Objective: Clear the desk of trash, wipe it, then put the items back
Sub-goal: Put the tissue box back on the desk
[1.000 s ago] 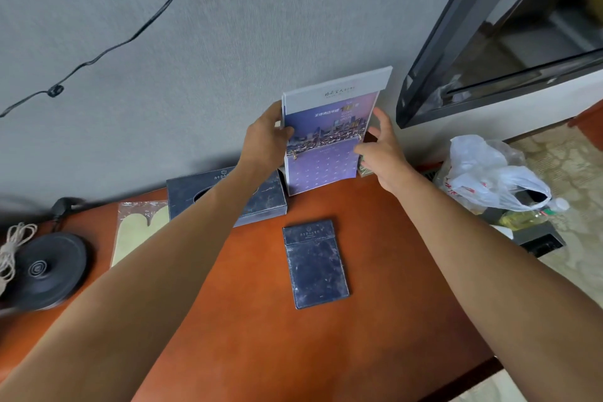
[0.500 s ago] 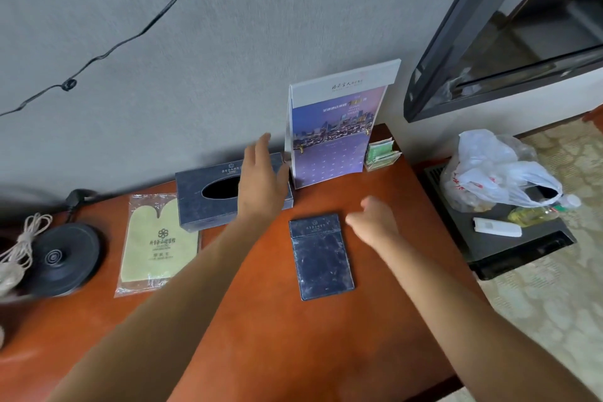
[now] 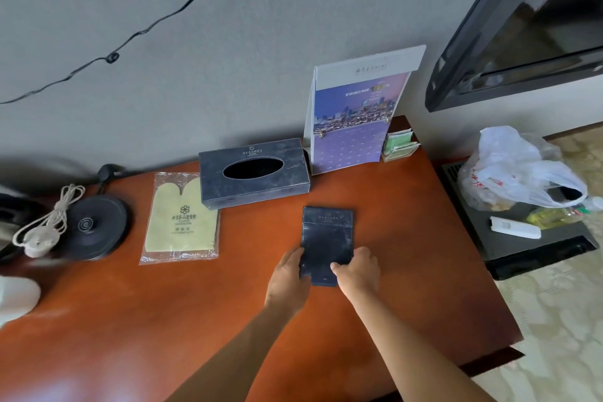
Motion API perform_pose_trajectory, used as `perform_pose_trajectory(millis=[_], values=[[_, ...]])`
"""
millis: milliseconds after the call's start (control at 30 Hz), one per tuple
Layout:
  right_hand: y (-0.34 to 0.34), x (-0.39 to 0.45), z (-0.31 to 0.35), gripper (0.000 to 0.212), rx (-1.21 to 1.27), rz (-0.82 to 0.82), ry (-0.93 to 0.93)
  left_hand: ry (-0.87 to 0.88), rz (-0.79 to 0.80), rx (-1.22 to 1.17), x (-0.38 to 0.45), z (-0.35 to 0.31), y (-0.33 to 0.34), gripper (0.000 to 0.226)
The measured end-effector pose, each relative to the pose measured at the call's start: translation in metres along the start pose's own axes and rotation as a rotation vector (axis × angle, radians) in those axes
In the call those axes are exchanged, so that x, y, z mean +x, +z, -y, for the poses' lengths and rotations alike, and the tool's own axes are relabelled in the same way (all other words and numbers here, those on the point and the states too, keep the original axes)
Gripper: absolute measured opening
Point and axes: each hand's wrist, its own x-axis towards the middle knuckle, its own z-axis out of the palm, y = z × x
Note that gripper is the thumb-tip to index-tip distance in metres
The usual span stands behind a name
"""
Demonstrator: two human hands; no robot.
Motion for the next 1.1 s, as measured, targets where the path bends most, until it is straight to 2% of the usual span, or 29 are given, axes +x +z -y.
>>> perform_pose_trajectory(millis=[67,200,333,433,533,733,833,900,1000,1067,1100], values=[[0.0,0.0,-0.004,0.047,0.021,-0.004,0.002,-0.041,-0.01,-0.079,-0.006,-0.003,-0.001,0.058],[-0.003,0.009,-0.014,0.029,0.107,0.002,-0.027,-0.088,0.026,-0.221,-0.009,0.001,-0.001,0.062],[-0.018,0.035,-0.01,0.027,0.104,-0.068,-0.027,-0.062,0.119,-0.326,-0.002,-0.016,0.001,0.067],[-0.033,0.061,-0.004,0.034,0.026,-0.105,-0.043,-0.038,0.173,-0.411,0.008,-0.038,0.006,0.073],[-0.041,0.08,0.003,0.042,-0.02,-0.096,-0.1,-0.021,0.152,-0.447,0.025,-0.053,0.007,0.076],[-0.044,0.098,0.017,0.047,-0.096,-0.055,-0.194,-0.049,0.165,-0.438,0.045,-0.058,0.004,0.079],[-0.047,0.088,0.022,0.047,-0.151,-0.087,-0.181,-0.066,0.166,-0.407,0.041,-0.06,-0.006,0.068],[-0.048,0.073,0.03,0.055,-0.188,-0.17,-0.211,-0.055,0.0,-0.301,0.038,-0.054,-0.022,0.05],[-0.044,0.046,0.056,0.061,-0.177,-0.279,-0.477,-0.038,-0.432,-0.146,0.034,-0.026,-0.062,0.018],[-0.031,0.033,0.08,0.062,-0.225,-0.258,-0.702,-0.095,-0.576,-0.014,0.035,0.003,-0.094,0.014],[-0.022,0.028,0.093,0.063,-0.258,-0.236,-0.8,-0.129,-0.579,0.091,0.037,0.02,-0.108,0.019]])
